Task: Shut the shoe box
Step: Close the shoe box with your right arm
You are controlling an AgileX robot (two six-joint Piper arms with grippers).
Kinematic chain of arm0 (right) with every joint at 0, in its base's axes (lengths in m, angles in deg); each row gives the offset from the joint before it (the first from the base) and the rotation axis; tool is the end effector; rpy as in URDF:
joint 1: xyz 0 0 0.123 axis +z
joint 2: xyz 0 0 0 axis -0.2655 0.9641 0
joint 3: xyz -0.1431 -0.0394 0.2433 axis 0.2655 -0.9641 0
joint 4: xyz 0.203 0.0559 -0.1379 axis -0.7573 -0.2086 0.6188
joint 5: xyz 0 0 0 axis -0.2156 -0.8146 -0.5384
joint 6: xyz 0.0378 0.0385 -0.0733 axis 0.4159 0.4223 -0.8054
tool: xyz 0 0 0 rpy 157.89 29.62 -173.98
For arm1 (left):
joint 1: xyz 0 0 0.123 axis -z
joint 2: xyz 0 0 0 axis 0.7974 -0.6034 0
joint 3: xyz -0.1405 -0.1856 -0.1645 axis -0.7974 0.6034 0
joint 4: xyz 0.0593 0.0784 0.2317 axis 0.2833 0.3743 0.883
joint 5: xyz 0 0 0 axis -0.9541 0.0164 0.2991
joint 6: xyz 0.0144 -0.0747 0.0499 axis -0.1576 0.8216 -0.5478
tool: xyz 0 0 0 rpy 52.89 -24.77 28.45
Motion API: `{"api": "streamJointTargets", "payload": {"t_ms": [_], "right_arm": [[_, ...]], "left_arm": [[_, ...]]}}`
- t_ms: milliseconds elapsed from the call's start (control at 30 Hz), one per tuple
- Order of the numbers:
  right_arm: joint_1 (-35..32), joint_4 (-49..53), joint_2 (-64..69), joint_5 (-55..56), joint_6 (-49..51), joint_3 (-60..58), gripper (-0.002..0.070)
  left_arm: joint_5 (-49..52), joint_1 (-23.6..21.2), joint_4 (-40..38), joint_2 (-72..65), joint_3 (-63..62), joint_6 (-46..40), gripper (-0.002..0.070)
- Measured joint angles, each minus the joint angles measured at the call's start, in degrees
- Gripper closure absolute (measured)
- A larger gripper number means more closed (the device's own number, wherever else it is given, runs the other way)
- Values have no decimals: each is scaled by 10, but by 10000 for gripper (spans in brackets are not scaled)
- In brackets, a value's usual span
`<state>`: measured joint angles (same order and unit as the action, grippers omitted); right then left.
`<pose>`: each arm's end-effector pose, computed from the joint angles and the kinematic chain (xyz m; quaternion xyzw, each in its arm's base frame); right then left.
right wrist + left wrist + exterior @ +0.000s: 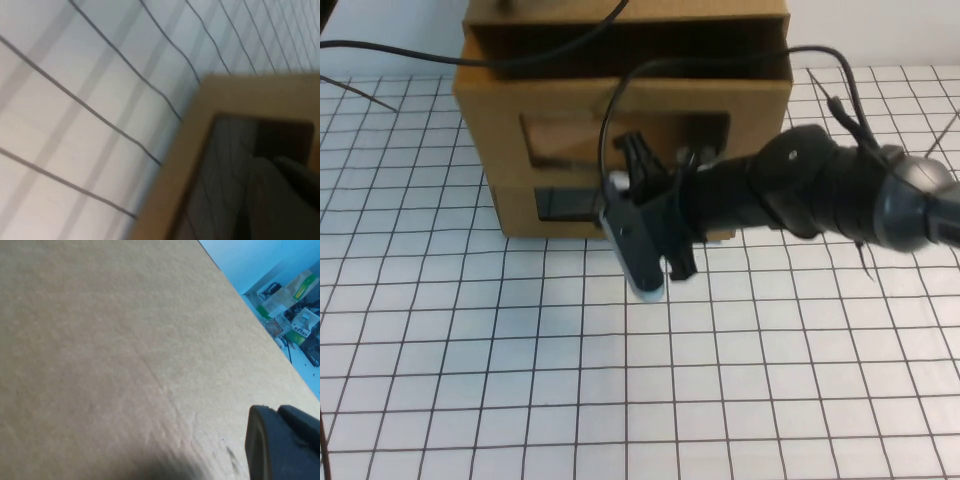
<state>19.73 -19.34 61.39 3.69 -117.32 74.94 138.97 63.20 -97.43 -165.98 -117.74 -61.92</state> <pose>0.3503 0.2835 0.2356 -0.8073 0.3464 -0.0693 0.4727 0.4564 -0.1520 0.3888 0.1752 0.8004 -0.4424 0.3647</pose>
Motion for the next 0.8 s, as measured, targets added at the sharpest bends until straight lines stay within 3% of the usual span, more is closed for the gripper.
{"api": "streamJointTargets", "payload": {"t_ms": [367,800], "right_arm": [[-49,-26,104,-35,1,157,692],[-35,-18,104,-26,18,162,692]], "left_arm": [[0,-1,2,0,0,-12,677],[0,-2,8,0,0,-14,677]]}}
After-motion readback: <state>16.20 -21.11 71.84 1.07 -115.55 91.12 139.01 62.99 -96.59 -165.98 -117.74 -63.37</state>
